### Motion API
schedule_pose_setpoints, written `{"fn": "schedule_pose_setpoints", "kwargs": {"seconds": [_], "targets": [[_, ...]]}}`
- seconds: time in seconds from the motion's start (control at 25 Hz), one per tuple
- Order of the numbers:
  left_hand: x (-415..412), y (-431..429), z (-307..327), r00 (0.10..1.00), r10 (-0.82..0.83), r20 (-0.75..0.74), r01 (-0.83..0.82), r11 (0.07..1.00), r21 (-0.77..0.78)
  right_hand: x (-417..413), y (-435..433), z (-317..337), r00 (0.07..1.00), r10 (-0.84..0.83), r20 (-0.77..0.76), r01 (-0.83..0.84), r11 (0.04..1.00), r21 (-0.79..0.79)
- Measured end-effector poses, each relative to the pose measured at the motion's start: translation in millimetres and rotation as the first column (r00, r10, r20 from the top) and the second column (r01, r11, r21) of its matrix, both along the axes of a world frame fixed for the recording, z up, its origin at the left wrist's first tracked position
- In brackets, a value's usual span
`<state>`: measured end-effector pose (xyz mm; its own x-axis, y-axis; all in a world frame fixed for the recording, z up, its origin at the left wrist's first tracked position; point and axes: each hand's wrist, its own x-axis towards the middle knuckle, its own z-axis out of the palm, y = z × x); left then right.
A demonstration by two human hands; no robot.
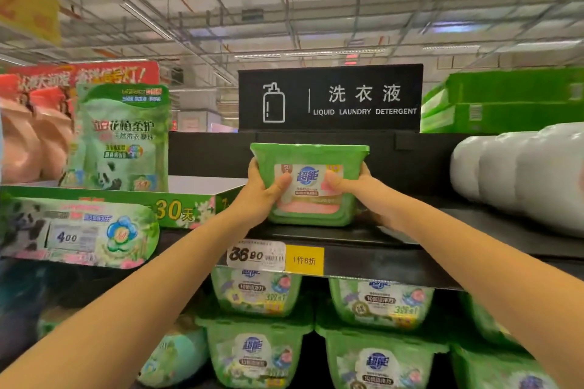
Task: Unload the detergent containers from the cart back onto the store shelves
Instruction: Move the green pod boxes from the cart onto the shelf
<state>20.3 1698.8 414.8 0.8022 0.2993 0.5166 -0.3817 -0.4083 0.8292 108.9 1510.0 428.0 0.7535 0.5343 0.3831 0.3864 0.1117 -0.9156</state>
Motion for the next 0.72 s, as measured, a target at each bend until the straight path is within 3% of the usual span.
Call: {"fn": "schedule_pose_setpoints", "kwargs": {"seconds": [0.08,0.2,0.32,0.48,0.72], "targets": [[12.5,7.3,3.1,0.999,0.013,-0.038,-0.015,0.998,-0.056,19.2,7.6,0.9,1.000,-0.001,-0.019,0.000,1.000,-0.011],[26.6,10.2,6.3,0.988,0.099,-0.120,-0.108,0.992,-0.070,43.2,20.6,-0.7,0.992,-0.092,0.089,0.105,0.981,-0.164],[41.5,10.6,8.9,0.944,0.284,-0.170,-0.281,0.959,0.046,58.7,35.3,-1.6,0.965,-0.193,0.178,0.231,0.947,-0.224],[56.8,15.2,12.5,0.853,0.488,-0.186,-0.436,0.861,0.262,77.0,52.2,6.2,0.934,-0.198,0.296,0.301,0.883,-0.360],[71.4,22.0,13.5,0.889,0.398,-0.225,-0.385,0.917,0.101,87.1,63.7,5.7,0.880,-0.327,0.345,0.434,0.849,-0.303]]}}
